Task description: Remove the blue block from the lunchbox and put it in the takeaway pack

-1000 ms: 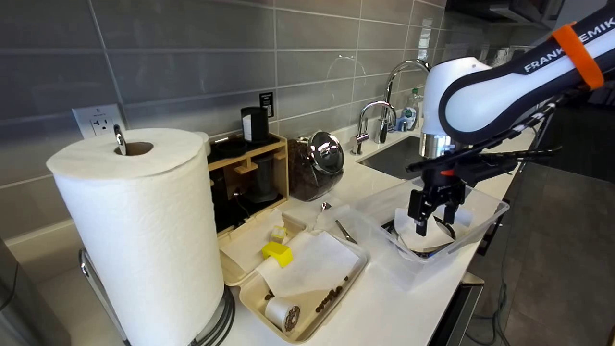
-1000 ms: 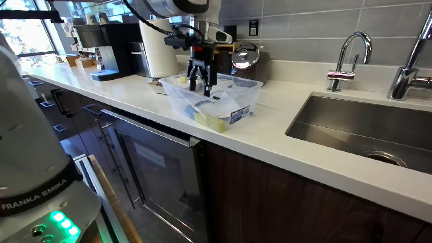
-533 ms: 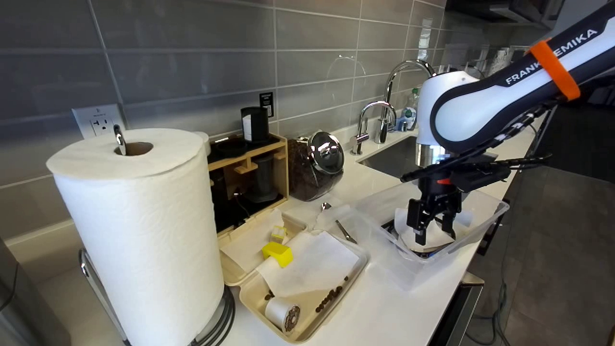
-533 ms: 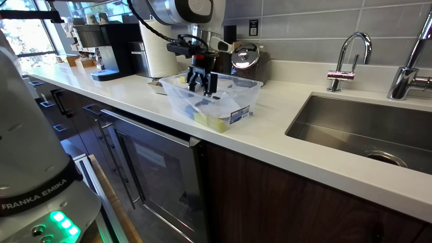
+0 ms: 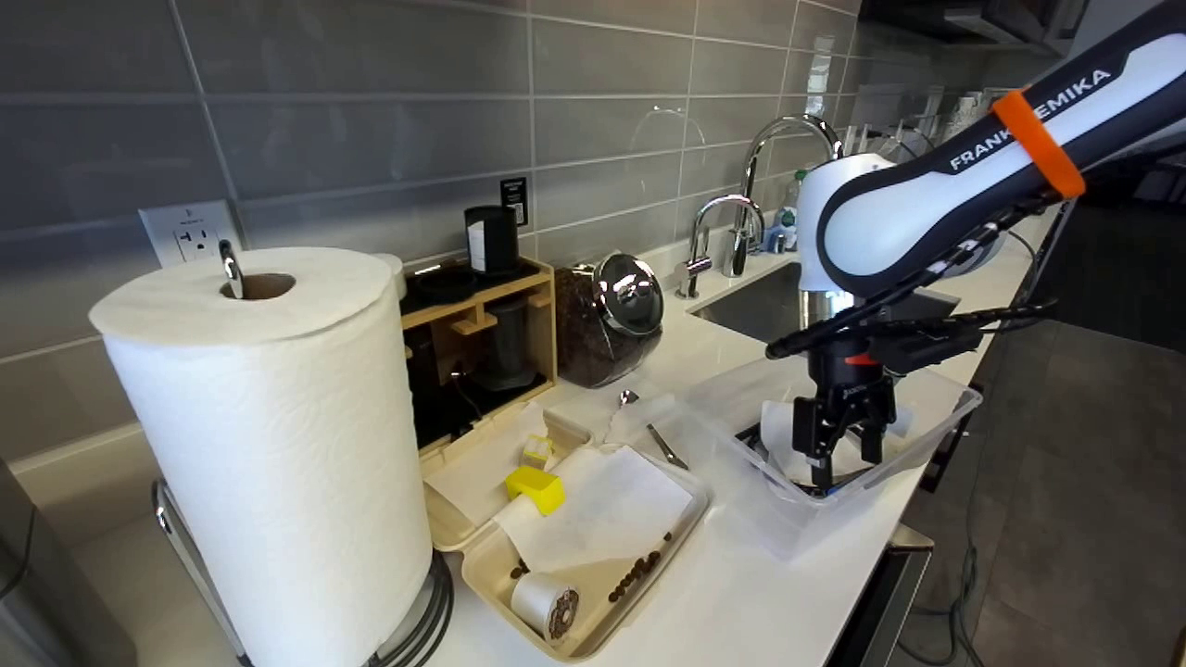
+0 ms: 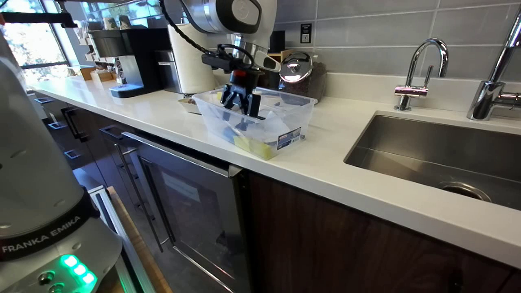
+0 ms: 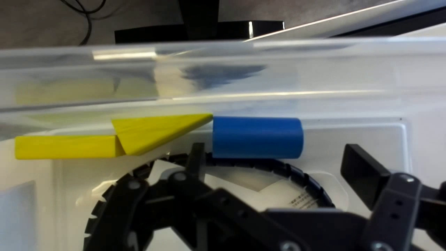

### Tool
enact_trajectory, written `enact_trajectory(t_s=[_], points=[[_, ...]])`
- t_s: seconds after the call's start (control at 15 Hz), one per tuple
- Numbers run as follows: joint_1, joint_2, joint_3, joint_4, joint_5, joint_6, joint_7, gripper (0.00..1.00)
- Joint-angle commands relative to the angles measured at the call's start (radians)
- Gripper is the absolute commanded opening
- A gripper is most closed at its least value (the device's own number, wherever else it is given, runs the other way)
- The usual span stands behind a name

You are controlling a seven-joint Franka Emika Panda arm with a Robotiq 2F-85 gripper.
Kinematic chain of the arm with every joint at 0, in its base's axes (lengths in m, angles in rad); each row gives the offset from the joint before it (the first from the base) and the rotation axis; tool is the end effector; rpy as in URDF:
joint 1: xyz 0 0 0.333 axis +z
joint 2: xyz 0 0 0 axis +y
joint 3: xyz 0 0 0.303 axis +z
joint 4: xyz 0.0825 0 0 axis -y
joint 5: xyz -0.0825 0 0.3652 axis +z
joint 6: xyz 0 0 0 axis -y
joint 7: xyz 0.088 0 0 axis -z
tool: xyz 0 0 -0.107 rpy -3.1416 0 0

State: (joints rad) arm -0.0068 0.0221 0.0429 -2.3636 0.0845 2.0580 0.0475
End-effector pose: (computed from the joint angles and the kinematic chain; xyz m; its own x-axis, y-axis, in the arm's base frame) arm 0.4483 0.0207 0.2955 0.9441 -0.0524 -0.3255 -0.0703 -0.9966 -0.0434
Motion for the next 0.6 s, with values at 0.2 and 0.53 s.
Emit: enact_trajectory(t_s=[0.2, 0.53], points=[[0.003, 0.047, -0.02, 0.034, 0.02, -0.054, -0.006, 1.0], [0.003, 0.059, -0.023, 0.044, 0.03, -0.063, -0.012, 0.88]])
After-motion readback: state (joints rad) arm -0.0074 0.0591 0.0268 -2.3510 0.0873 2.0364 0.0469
